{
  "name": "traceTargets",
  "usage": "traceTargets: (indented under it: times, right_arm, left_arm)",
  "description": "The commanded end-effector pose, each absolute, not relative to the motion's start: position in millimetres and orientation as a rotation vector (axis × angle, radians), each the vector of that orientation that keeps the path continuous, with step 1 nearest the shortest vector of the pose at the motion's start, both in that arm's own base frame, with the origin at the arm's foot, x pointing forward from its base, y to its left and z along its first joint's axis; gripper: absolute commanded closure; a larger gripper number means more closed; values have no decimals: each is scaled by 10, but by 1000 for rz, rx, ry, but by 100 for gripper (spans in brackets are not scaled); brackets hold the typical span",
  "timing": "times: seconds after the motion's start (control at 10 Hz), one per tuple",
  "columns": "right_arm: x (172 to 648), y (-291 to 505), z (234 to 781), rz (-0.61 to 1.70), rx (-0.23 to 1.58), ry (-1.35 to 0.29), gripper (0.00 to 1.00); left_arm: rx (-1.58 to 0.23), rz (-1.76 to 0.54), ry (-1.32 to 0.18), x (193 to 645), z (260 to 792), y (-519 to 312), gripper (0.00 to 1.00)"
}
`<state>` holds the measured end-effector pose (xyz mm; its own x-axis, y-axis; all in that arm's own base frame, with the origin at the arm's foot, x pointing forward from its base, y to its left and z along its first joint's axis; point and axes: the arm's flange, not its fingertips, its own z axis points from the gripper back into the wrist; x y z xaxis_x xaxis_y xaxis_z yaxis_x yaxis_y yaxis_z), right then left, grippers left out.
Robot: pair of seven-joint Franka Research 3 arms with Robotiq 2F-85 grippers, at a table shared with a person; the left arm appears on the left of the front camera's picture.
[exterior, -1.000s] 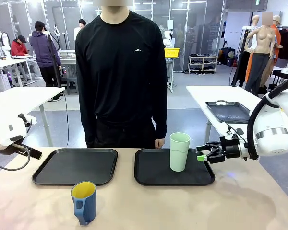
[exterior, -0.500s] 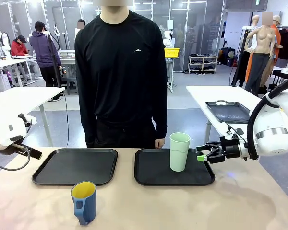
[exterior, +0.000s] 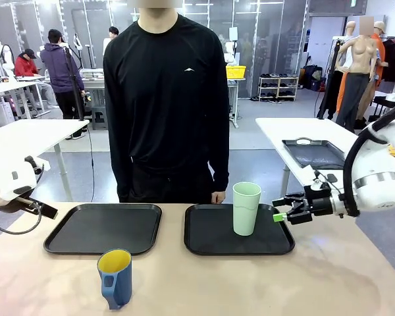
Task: Sort and store the cups by type.
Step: Pick up the Handle plastic cup and place it into the empty Flat Tray.
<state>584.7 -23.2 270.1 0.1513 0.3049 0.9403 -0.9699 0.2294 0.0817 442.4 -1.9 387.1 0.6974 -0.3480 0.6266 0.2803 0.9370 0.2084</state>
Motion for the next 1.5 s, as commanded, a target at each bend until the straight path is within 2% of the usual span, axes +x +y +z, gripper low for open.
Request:
traceTargets:
  times: [0.0,0.5,0.8,1.0,1.4]
  right_arm:
    - [5352,-298,3156,1184,681,-956,0]
    - [4553,-358,3577,1223,365,-741,0]
    - [4220,-439,3695,1214,253,-710,0]
    - [4119,-470,3741,1219,191,-677,0]
    - [4173,-533,3667,1239,226,-722,0]
  left_arm:
    - [102,-355,-719,4422,3874,-11,0]
    - [102,-355,-719,4422,3874,-11,0]
    - [102,-355,-719,4422,3874,-11,0]
    - [102,-355,-719,4422,3874,-11,0]
    - [102,-355,-719,4422,3874,-11,0]
